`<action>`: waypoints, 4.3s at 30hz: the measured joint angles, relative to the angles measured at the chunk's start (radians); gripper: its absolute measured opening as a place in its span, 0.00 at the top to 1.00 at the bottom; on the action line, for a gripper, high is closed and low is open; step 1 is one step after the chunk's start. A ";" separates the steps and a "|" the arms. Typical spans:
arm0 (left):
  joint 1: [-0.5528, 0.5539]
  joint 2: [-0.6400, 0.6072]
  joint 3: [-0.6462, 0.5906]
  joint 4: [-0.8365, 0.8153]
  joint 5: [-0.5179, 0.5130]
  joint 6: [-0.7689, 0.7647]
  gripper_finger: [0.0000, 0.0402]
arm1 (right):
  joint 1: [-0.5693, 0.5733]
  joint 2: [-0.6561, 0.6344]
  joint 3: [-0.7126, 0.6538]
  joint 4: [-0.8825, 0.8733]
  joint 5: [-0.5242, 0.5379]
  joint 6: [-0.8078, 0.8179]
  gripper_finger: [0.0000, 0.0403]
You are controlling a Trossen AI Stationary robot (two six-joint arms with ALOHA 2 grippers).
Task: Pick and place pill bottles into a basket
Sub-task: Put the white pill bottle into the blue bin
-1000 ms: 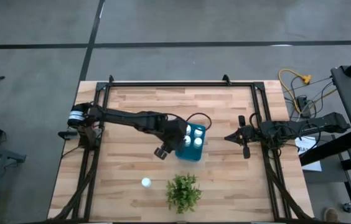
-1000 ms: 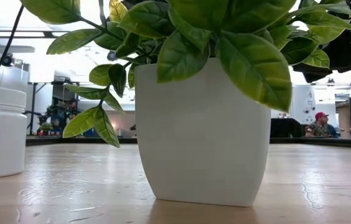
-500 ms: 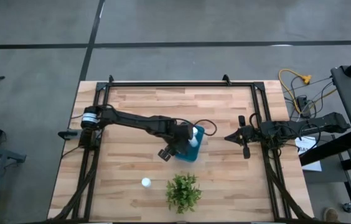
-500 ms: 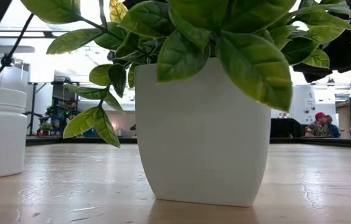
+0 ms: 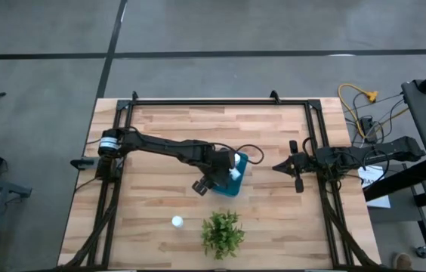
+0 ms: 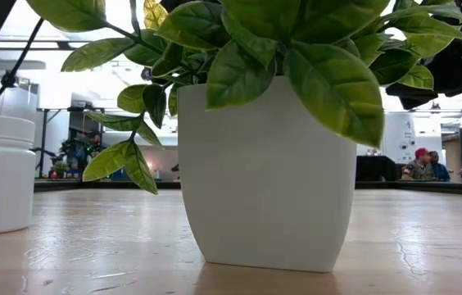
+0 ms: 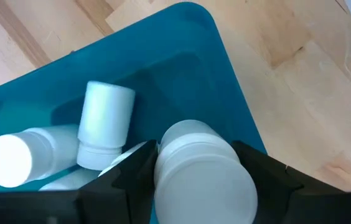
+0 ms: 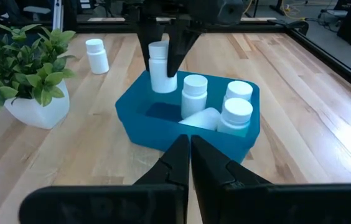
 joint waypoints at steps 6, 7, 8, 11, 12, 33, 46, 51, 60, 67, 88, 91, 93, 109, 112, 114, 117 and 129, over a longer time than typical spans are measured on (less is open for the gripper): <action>0.000 0.000 0.000 0.000 0.004 -0.002 0.56 | 0.000 0.000 0.000 0.000 0.000 0.000 0.98; 0.000 0.000 0.000 0.000 0.005 -0.003 0.56 | 0.000 0.000 0.000 0.000 0.000 0.002 0.98; 0.000 0.000 0.000 0.000 0.005 -0.003 0.56 | 0.000 0.000 0.000 0.000 0.000 0.003 0.98; 0.000 0.000 -0.001 0.001 0.012 -0.003 0.56 | 0.000 0.000 0.000 0.000 0.000 0.004 0.98; 0.000 0.000 -0.001 0.001 0.014 -0.003 0.56 | 0.000 0.000 0.000 0.000 0.000 0.004 0.98; 0.000 0.064 -0.007 0.013 0.015 0.000 0.56 | 0.000 -0.001 0.000 -0.011 0.000 -0.014 0.98; 0.000 0.066 -0.018 0.007 0.019 0.000 0.56 | 0.000 0.000 0.000 -0.011 0.000 -0.015 0.98; 0.001 0.066 -0.022 0.002 0.042 0.001 0.56 | 0.000 0.000 0.000 -0.011 0.000 -0.015 0.98; 0.001 0.066 -0.035 0.010 0.051 0.000 0.56 | 0.000 0.000 0.000 -0.011 0.000 -0.015 0.98; 0.003 0.066 -0.037 0.013 0.050 0.000 0.56 | 0.000 0.000 0.000 -0.011 0.000 -0.016 0.98; 0.003 0.104 -0.026 0.008 0.050 -0.002 0.56 | 0.000 -0.002 0.000 -0.011 0.000 -0.014 0.98; 0.003 0.104 -0.026 0.009 0.049 -0.006 0.56 | 0.000 -0.001 0.000 -0.011 0.000 -0.016 0.98; 0.003 0.103 -0.026 0.009 0.049 -0.007 0.56 | 0.000 -0.001 0.000 -0.011 0.000 -0.016 0.98; 0.003 0.102 -0.008 -0.001 0.045 -0.037 0.45 | 0.000 -0.001 0.000 -0.013 0.000 -0.016 0.98; 0.003 0.101 -0.008 -0.001 0.045 -0.037 0.41 | 0.000 -0.001 0.000 -0.013 0.000 -0.016 0.98; 0.003 0.101 -0.008 -0.006 0.043 -0.037 0.40 | 0.000 -0.001 0.000 -0.013 0.000 -0.016 0.98; 0.002 0.095 -0.008 -0.023 0.038 -0.037 0.39 | 0.000 -0.001 0.000 -0.013 0.000 -0.016 0.98; -0.003 0.033 0.055 -0.064 0.020 -0.060 0.39 | 0.000 -0.001 0.000 -0.013 0.000 -0.019 0.98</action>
